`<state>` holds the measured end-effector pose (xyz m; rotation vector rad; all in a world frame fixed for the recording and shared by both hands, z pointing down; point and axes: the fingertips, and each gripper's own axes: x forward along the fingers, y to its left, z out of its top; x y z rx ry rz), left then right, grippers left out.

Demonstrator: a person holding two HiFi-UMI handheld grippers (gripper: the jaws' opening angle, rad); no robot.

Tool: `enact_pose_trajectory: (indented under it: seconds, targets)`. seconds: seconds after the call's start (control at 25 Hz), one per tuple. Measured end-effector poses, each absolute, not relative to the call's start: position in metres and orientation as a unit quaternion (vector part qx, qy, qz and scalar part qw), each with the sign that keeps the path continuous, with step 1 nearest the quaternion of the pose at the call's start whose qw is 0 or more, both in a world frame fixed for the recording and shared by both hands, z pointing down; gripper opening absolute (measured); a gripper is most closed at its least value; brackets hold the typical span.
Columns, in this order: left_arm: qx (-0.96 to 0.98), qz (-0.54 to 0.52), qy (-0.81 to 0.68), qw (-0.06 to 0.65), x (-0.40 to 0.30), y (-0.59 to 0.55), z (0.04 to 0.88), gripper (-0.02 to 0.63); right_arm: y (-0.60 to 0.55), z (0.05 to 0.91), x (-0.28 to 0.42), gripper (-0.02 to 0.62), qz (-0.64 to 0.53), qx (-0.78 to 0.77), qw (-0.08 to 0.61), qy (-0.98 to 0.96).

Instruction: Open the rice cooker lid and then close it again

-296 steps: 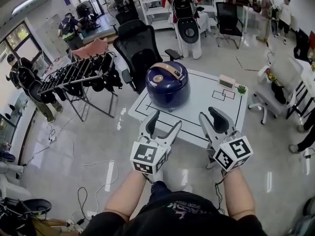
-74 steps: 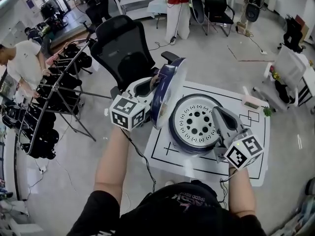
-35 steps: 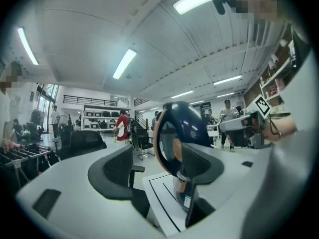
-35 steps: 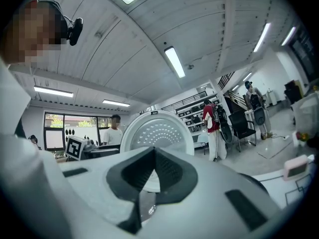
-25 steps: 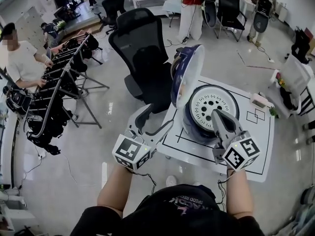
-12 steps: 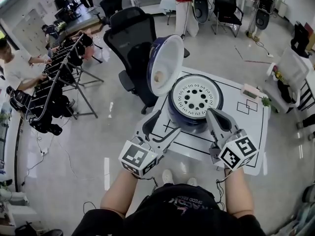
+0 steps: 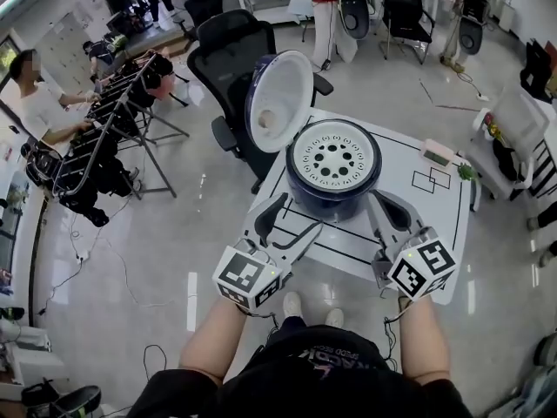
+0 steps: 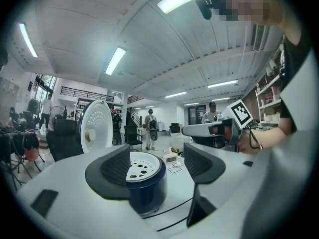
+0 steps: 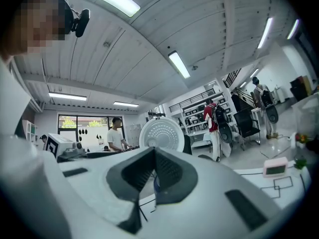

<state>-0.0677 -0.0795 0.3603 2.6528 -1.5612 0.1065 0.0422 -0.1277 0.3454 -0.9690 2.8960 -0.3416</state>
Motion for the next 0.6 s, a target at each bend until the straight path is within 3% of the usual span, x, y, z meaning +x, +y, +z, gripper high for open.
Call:
enact_pose_trajectory:
  seconds: [0.6]
  targets:
    - [0.835,0.028,-0.549,0.02,-0.043,-0.062,0.349,0.324,-0.116,0.336,0.07,0.002,-0.102,-0.274,0.042,0.955]
